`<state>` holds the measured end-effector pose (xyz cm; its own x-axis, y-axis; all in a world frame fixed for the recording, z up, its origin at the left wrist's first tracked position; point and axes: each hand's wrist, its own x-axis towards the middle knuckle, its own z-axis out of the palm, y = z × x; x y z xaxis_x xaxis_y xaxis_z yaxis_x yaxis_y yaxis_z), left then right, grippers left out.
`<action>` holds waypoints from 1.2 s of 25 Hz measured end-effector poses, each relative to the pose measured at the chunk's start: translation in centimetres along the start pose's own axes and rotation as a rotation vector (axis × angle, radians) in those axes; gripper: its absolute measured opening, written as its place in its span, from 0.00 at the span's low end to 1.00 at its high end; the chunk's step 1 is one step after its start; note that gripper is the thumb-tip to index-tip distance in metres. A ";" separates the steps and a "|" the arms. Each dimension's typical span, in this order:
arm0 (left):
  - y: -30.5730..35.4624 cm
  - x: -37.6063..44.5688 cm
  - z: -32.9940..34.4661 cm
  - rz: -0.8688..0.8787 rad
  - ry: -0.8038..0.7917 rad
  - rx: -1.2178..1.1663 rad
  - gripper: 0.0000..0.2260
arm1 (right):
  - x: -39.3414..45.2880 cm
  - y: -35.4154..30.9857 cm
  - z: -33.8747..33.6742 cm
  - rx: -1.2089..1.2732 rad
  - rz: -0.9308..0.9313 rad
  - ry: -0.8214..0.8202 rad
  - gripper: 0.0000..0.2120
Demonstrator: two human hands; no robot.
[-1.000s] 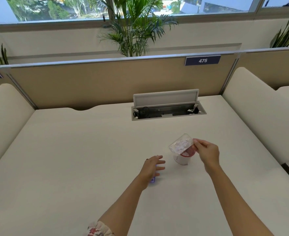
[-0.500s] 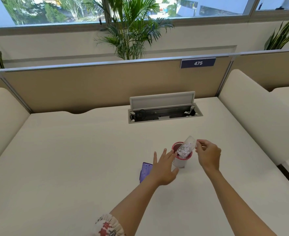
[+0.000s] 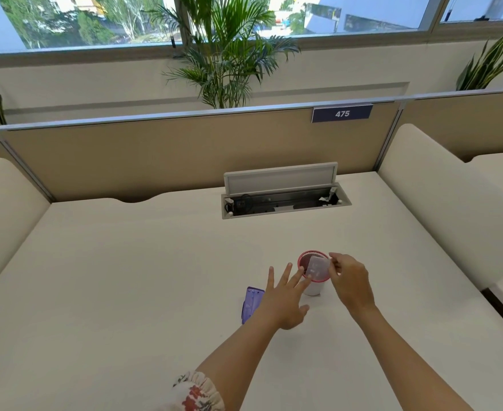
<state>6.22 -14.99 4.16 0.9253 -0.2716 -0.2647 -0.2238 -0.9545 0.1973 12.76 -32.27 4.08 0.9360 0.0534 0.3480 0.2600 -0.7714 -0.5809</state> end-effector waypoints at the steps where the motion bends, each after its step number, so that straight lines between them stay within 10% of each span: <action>1: 0.0 0.0 0.0 0.003 -0.011 0.015 0.32 | 0.0 0.0 0.0 -0.008 -0.027 0.000 0.10; 30: 0.3 0.3 -0.8 -0.026 -0.046 0.051 0.30 | -2.3 1.6 -0.4 0.037 -0.179 0.022 0.05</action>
<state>6.66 -15.27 4.85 0.9161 -0.2511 -0.3127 -0.2162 -0.9659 0.1422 10.91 -33.84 2.62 0.8685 0.1737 0.4642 0.4310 -0.7271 -0.5343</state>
